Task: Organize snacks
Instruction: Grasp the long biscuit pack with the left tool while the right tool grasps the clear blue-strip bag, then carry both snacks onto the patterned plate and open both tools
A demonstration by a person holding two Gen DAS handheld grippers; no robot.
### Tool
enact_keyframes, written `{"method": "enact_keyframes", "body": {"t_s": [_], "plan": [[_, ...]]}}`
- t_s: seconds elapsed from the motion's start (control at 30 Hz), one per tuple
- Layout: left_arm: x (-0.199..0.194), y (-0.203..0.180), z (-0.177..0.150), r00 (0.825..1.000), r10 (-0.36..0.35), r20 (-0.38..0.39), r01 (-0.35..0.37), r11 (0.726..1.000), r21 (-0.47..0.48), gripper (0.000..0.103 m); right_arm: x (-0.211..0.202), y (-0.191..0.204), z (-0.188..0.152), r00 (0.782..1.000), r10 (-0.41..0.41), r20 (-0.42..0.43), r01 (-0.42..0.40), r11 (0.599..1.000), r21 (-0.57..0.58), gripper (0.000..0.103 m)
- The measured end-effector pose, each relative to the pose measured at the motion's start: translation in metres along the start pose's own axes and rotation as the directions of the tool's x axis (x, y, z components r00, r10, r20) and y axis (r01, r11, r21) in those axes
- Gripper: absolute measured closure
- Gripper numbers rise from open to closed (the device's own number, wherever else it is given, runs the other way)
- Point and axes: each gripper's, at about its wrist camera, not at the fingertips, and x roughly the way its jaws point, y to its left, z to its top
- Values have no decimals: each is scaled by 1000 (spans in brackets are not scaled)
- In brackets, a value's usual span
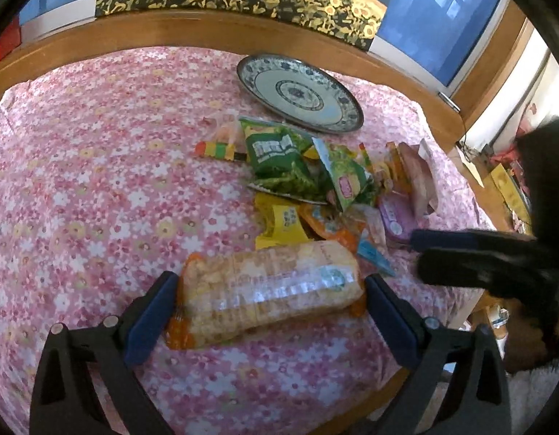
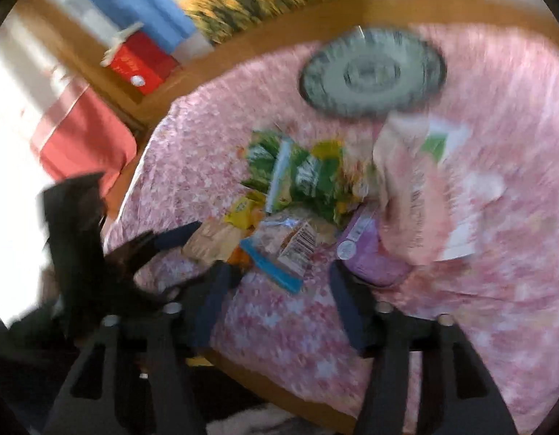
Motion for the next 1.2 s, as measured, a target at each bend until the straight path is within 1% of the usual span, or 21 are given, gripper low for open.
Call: {"method": "enact_keyframes", "body": {"t_s": [0.03, 0.1, 0.17, 0.2, 0.27, 0.3, 0.37, 0.43, 0.6, 0.67, 0.7, 0.77, 0.8, 0.87, 0.9, 0.97, 1.03, 1.07, 1.13, 1.2], "plan": [[-2, 2, 0, 1000, -5, 0, 5, 1000, -2, 2, 7, -2, 2, 1000, 13, -19, -13, 1000, 22, 40], [-7, 4, -3, 1000, -1, -5, 1, 1000, 1, 3, 21, -3, 9, 998, 12, -59, -9, 999, 54, 40], [-11, 4, -3, 1000, 19, -5, -19, 1000, 11, 4, 27, -4, 17, 998, 19, -57, -16, 998, 66, 40], [-13, 4, -4, 1000, 30, -4, -30, 999, 20, 4, 29, -5, 20, 998, 25, -57, -20, 997, 75, 43], [-19, 4, -4, 999, 52, 0, -52, 998, 36, 4, 31, -9, 26, 997, 32, -66, -26, 996, 89, 58], [-22, 3, -2, 998, 62, 7, -62, 997, 43, 4, 30, -11, 27, 997, 30, -75, -24, 996, 87, 60], [-34, 1, 0, 997, 67, 39, -69, 996, 55, 4, 20, -13, 26, 996, 36, -82, -30, 997, 68, 63], [-42, -2, 3, 995, 81, 57, -85, 993, 77, 4, 6, -11, 23, 995, 64, -78, -61, 997, 41, 63], [-44, -9, 13, 995, 80, 63, -86, 992, 97, 4, -33, -11, 23, 988, 138, -64, -141, 989, -36, 63], [-37, -12, 24, 994, 87, 69, -95, 989, 114, 4, -53, -11, 33, 991, 133, 3, -132, 989, -64, 63], [-34, -13, 33, 993, 89, 76, -97, 989, 114, 4, -63, -9, 43, 991, 129, 41, -125, 988, -87, 63], [-26, -12, 58, 994, 79, 76, -86, 992, 93, 5, -79, -5, 66, 991, 89, 102, -76, 990, -119, 63], [-25, -14, 71, 994, 71, 85, -78, 993, 87, 5, -86, -3, 81, 990, 55, 130, -37, 990, -137, 63], [-26, -21, 102, 990, 38, 136, -53, 993, 107, 5, -92, -2, 107, 983, -23, 179, 57, 981, -183, 63], [-25, -24, 118, 987, 31, 159, -51, 991, 124, 5, -90, -3, 121, 979, -65, 195, 106, 972, -209, 63], [-15, -27, 144, 984, 26, 178, -51, 989, 138, 5, -79, -13, 142, 976, -122, 179, 162, 959, -231, 63], [3, -27, 167, 986, 24, 166, -48, 989, 137, 5, -58, -27, 161, 977, -159, 142, 188, 956, -225, 63], [14, -27, 176, 988, 26, 152, -47, 989, 137, 5, -43, -35, 169, 976, -180, 124, 204, 955, -216, 63], [38, -26, 189, 994, 36, 108, -51, 990, 133, 5, -14, -56, 182, 965, -252, 80, 263, 946, -190, 63], [58, -25, 195, 997, 46, 65, -54, 992, 117, 5, 5, -69, 189, 961, -272, 55, 278, 943, -182, 63]]}}
